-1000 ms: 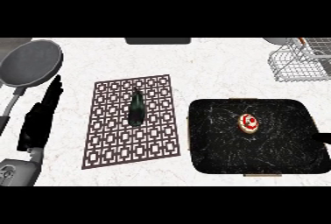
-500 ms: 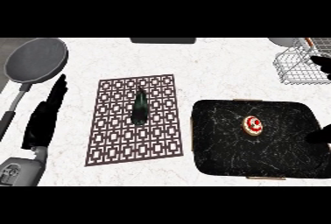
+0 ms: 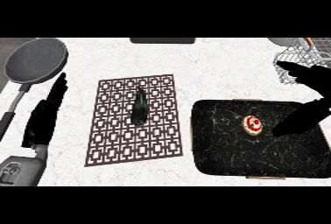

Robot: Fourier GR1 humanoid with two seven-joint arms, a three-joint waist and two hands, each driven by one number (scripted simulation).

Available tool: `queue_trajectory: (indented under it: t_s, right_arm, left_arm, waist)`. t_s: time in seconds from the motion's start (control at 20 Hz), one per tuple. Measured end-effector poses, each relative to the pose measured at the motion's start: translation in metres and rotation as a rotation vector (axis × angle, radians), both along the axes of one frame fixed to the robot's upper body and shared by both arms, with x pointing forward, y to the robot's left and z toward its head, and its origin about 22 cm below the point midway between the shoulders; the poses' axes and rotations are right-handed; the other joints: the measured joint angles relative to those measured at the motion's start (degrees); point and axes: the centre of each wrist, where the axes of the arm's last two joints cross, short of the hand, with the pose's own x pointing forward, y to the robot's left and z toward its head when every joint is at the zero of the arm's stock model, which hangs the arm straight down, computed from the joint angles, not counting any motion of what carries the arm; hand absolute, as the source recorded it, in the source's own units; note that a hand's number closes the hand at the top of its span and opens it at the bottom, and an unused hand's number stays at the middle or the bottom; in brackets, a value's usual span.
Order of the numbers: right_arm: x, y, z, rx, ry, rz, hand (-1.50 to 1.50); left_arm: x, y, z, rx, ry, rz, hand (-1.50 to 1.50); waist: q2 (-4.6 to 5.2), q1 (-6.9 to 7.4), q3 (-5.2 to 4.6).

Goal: Pick the cupcake from the tray and place it in the tiered basket

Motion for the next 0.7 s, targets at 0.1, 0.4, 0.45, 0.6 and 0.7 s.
queue_trajectory:
  t_s: [0.1, 0.4, 0.45, 0.6, 0.7]
  right_arm:
    - [0.000, 0.003, -0.002, -0.013, 0.013, 0.004, -1.50]
    - [-0.003, 0.008, -0.020, -0.048, 0.053, 0.018, -1.50]
    - [-0.004, 0.006, -0.021, -0.053, 0.056, 0.019, -1.50]
    - [-0.009, 0.011, -0.030, -0.078, 0.057, 0.035, -1.50]
    - [-0.010, 0.013, -0.029, -0.098, 0.052, 0.044, -1.50]
  left_arm:
    - [0.001, 0.001, 0.001, 0.003, -0.003, 0.004, 0.00]
    - [-0.002, 0.005, 0.000, -0.006, 0.003, 0.010, 0.00]
    - [-0.005, 0.004, -0.002, -0.008, 0.003, 0.011, 0.00]
    - [-0.005, 0.004, -0.003, -0.005, 0.003, 0.016, 0.00]
    - [0.000, 0.003, -0.001, -0.005, 0.000, 0.012, 0.00]
  waist:
    - [-0.03, -0.26, 0.02]
    - [-0.10, -0.61, 0.03]
    - [-0.12, -0.63, 0.04]
    - [-0.13, -0.74, 0.04]
    - [-0.11, -0.79, 0.04]
